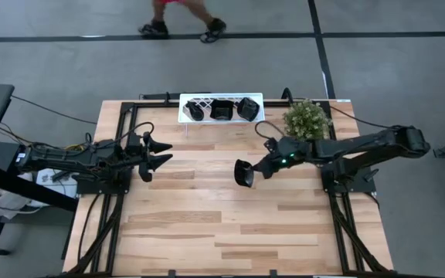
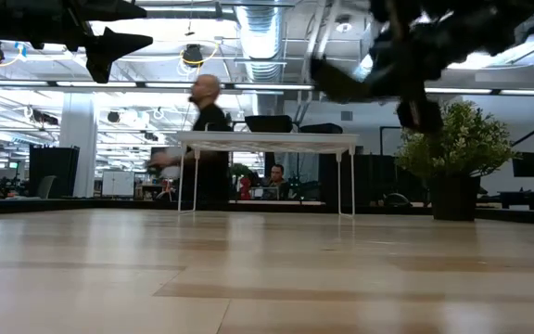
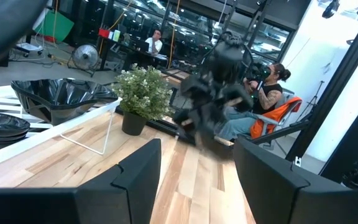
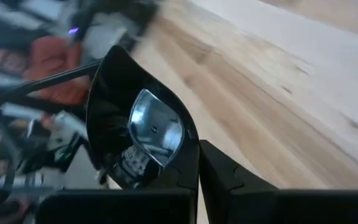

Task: Pick & Place Mini shaped plates
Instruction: Stack the leaf shaped plate on top of the leaf shaped plates on the shelf

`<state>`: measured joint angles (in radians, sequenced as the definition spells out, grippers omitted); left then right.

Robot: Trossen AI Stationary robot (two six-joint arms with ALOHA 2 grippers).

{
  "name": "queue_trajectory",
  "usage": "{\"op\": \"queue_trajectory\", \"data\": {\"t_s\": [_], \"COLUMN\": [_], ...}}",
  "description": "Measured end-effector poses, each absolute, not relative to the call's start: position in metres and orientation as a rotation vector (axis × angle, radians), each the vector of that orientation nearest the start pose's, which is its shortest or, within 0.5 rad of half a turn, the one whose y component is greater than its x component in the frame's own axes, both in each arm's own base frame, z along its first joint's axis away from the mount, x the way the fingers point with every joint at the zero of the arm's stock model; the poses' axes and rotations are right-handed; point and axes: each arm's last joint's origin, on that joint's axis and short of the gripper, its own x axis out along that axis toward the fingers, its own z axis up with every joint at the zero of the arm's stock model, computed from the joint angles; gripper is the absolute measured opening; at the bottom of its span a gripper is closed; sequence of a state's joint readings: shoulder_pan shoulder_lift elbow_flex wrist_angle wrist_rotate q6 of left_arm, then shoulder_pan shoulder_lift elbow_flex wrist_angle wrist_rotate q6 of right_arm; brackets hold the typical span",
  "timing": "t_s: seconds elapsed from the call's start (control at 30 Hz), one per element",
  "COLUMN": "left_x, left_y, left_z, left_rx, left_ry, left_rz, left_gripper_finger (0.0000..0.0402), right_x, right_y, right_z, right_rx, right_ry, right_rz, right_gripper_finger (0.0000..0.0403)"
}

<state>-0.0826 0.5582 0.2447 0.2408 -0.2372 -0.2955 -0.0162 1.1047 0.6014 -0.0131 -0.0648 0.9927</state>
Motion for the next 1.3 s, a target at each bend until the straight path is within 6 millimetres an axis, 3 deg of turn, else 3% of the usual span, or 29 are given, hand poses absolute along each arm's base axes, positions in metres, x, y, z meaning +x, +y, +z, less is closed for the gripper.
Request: {"op": "queue_trajectory", "data": {"t_s": [0.4,0.6,0.87,1.3], "left_x": [0.143,0.143,0.143,0.143], "left_y": [-0.005,-0.005,-0.005,-0.005], "left_z": [0.218,0.219,0.219,0.219], "left_rx": [-0.284,-0.284,-0.284,-0.281], "left_ry": [0.045,0.042,0.041,0.042], "left_rz": [0.163,0.163,0.163,0.163], "left_gripper_finger": [0.0204,0.0204,0.0204,0.0204], "right_x": [0.197,0.187,0.191,0.200], "right_y": [0.003,0.003,-0.016,-0.071], "right_z": [0.282,0.295,0.296,0.353], "right_rx": [0.723,0.680,0.768,0.793], "right_ry": [0.228,0.143,0.110,0.305], "right_rz": [0.129,0.178,0.013,-0.331], "right_gripper_finger": [0.0000,0.0000,0.0000,0.0000]}}
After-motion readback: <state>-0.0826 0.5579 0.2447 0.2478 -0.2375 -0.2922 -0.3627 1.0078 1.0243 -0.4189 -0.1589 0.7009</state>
